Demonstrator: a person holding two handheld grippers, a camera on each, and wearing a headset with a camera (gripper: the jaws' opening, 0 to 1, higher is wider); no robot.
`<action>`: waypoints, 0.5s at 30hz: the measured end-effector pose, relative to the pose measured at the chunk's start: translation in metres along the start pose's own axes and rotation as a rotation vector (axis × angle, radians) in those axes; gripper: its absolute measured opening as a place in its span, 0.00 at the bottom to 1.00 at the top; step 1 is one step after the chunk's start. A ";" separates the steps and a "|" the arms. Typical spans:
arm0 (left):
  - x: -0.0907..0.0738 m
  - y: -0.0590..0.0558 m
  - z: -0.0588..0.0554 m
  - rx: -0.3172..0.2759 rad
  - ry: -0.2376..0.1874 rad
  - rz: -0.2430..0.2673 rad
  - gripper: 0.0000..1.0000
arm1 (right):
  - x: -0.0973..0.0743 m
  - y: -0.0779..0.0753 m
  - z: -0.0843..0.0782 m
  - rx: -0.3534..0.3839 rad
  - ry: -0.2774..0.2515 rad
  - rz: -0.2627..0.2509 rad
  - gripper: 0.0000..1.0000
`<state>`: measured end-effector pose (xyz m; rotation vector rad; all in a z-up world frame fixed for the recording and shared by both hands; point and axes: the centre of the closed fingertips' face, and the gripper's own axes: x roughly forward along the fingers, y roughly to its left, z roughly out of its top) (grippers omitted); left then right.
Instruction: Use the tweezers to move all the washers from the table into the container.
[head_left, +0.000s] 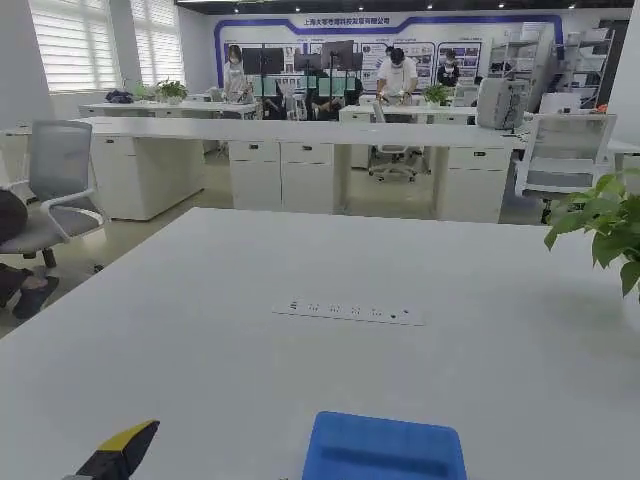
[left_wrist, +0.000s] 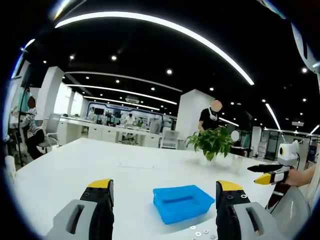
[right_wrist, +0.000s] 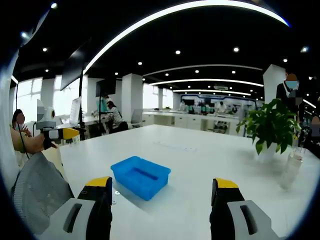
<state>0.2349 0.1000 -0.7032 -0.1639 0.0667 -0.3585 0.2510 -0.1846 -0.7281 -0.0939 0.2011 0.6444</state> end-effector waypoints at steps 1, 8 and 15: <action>0.000 0.000 0.000 0.000 -0.001 0.000 0.84 | 0.000 0.000 0.000 -0.001 0.000 -0.001 0.80; -0.001 0.002 -0.001 0.003 0.002 0.002 0.84 | 0.000 -0.001 -0.001 -0.002 0.001 -0.002 0.80; -0.001 0.002 -0.002 0.003 0.005 0.000 0.83 | 0.000 -0.001 -0.001 0.000 0.002 -0.003 0.80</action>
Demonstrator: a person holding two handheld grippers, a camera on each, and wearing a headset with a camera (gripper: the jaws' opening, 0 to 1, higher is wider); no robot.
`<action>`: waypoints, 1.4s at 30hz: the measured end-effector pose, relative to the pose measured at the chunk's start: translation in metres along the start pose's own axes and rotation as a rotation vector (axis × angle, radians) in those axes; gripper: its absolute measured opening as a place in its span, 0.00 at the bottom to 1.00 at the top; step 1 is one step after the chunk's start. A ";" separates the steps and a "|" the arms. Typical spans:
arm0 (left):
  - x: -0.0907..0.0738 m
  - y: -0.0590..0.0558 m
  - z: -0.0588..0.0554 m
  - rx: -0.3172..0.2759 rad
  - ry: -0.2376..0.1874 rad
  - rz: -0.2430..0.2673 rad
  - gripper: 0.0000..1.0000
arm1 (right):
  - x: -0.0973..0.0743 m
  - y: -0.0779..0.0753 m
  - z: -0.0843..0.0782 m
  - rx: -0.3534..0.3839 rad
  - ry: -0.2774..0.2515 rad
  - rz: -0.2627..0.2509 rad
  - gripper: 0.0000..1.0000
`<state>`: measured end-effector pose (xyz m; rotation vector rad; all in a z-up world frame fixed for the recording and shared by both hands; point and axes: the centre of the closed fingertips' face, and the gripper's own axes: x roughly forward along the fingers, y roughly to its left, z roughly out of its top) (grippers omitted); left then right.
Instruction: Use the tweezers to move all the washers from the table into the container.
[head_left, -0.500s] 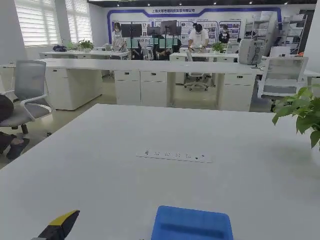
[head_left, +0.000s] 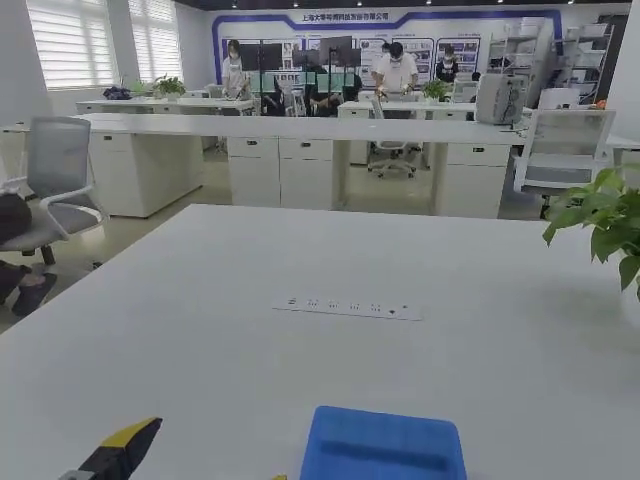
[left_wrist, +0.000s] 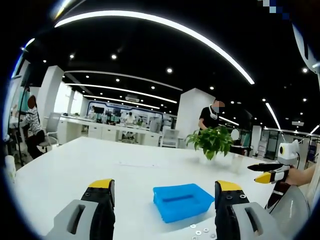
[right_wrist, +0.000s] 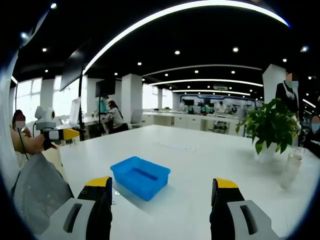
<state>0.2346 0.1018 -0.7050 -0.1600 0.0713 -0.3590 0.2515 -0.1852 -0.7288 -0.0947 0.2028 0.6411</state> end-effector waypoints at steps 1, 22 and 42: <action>0.000 0.000 0.000 0.002 0.001 0.001 0.83 | 0.000 0.000 0.000 -0.001 -0.001 0.000 0.80; 0.001 -0.001 -0.002 0.009 0.013 0.000 0.82 | 0.000 -0.001 -0.002 -0.012 0.013 0.000 0.80; 0.001 -0.001 -0.002 0.015 0.015 -0.003 0.82 | 0.001 0.001 -0.002 -0.015 0.023 0.001 0.80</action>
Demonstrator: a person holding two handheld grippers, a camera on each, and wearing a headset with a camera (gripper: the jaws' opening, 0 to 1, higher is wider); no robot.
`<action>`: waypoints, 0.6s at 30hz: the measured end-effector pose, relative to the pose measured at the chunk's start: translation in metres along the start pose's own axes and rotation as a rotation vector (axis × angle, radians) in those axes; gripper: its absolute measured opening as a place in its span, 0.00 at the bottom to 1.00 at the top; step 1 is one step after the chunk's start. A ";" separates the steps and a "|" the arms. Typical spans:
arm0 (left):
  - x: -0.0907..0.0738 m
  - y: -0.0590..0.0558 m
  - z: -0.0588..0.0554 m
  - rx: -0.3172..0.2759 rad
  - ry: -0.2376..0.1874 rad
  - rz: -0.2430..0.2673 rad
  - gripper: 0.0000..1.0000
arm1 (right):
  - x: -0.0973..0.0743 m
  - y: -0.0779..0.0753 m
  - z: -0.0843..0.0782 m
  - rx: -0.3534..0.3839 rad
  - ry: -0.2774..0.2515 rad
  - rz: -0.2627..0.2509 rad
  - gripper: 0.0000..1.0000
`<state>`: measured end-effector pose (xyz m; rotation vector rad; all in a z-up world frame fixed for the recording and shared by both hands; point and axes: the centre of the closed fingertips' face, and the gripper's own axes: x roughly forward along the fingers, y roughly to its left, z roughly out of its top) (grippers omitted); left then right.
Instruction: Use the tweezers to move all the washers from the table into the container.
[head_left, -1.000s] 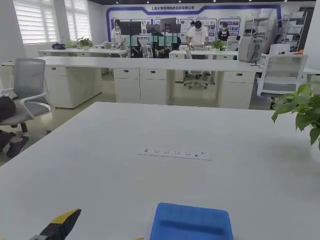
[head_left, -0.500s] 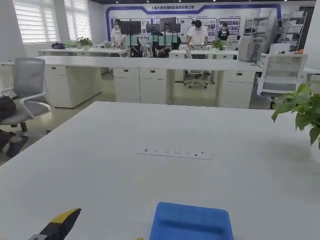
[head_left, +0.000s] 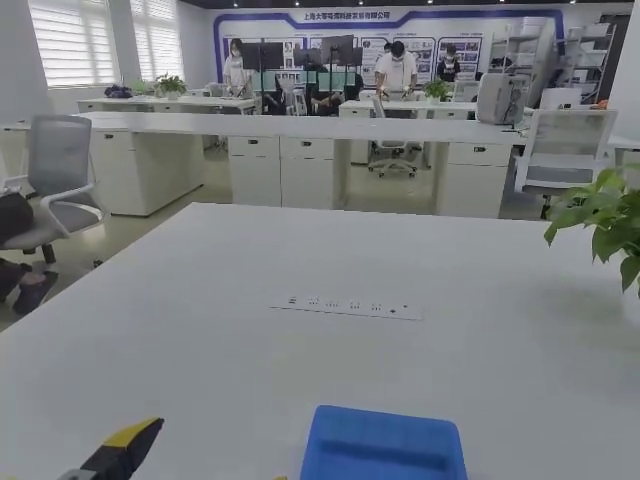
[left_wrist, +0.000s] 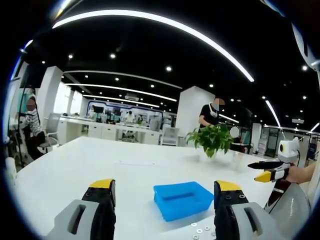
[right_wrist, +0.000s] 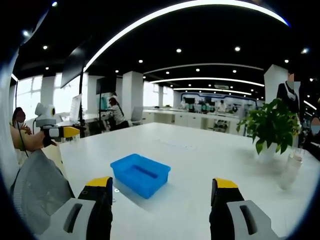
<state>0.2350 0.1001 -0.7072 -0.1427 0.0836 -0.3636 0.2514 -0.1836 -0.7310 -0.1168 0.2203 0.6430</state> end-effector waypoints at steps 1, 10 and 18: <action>0.000 0.000 0.000 0.001 0.003 0.000 0.82 | 0.000 0.000 0.000 0.000 0.000 0.000 0.80; 0.000 -0.002 -0.001 0.003 0.005 -0.003 0.82 | -0.001 0.000 0.000 0.000 -0.002 0.000 0.80; 0.001 -0.005 -0.001 0.007 0.008 -0.008 0.82 | 0.000 0.001 0.000 -0.003 0.001 0.002 0.80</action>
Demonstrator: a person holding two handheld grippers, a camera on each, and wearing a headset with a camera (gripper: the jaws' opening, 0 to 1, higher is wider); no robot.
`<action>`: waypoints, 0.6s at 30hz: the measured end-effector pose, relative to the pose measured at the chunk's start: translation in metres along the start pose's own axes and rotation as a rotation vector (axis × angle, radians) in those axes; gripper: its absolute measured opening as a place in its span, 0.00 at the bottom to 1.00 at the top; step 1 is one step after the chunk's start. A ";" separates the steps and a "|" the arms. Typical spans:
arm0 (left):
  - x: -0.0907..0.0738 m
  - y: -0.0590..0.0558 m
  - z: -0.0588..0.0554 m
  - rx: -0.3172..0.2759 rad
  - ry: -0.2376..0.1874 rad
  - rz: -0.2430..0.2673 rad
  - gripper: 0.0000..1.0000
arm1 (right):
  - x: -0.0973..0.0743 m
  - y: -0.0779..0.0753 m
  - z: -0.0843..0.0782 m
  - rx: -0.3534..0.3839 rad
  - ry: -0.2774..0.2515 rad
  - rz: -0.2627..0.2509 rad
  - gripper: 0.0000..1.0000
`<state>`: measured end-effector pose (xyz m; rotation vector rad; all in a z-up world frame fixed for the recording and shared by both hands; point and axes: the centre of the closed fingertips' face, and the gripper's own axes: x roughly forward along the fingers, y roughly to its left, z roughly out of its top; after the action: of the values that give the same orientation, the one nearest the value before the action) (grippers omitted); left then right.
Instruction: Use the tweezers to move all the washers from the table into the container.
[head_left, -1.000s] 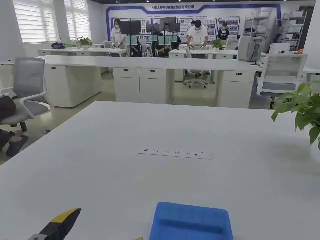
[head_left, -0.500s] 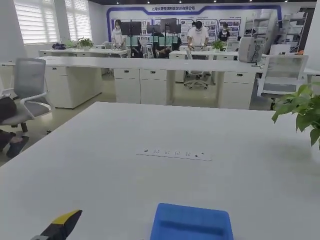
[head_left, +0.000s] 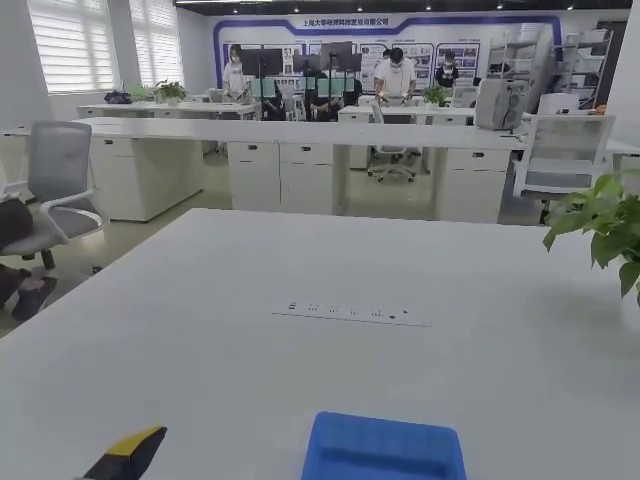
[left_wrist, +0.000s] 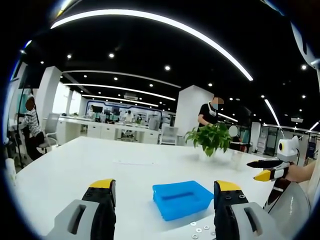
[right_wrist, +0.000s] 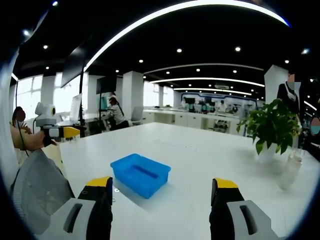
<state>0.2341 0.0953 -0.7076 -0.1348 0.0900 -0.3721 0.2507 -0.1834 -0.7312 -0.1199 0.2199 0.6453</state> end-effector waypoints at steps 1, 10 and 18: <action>0.000 0.000 0.000 0.000 0.000 -0.002 0.82 | 0.000 0.000 0.000 -0.001 0.000 -0.001 0.80; 0.002 -0.003 -0.008 -0.001 0.049 -0.021 0.76 | 0.000 -0.004 -0.002 -0.004 0.007 -0.011 0.79; 0.004 -0.008 -0.022 -0.004 0.134 -0.072 0.71 | 0.002 -0.006 -0.004 0.007 0.028 -0.019 0.80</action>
<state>0.2321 0.0839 -0.7288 -0.1172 0.2187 -0.4530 0.2548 -0.1881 -0.7355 -0.1244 0.2472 0.6242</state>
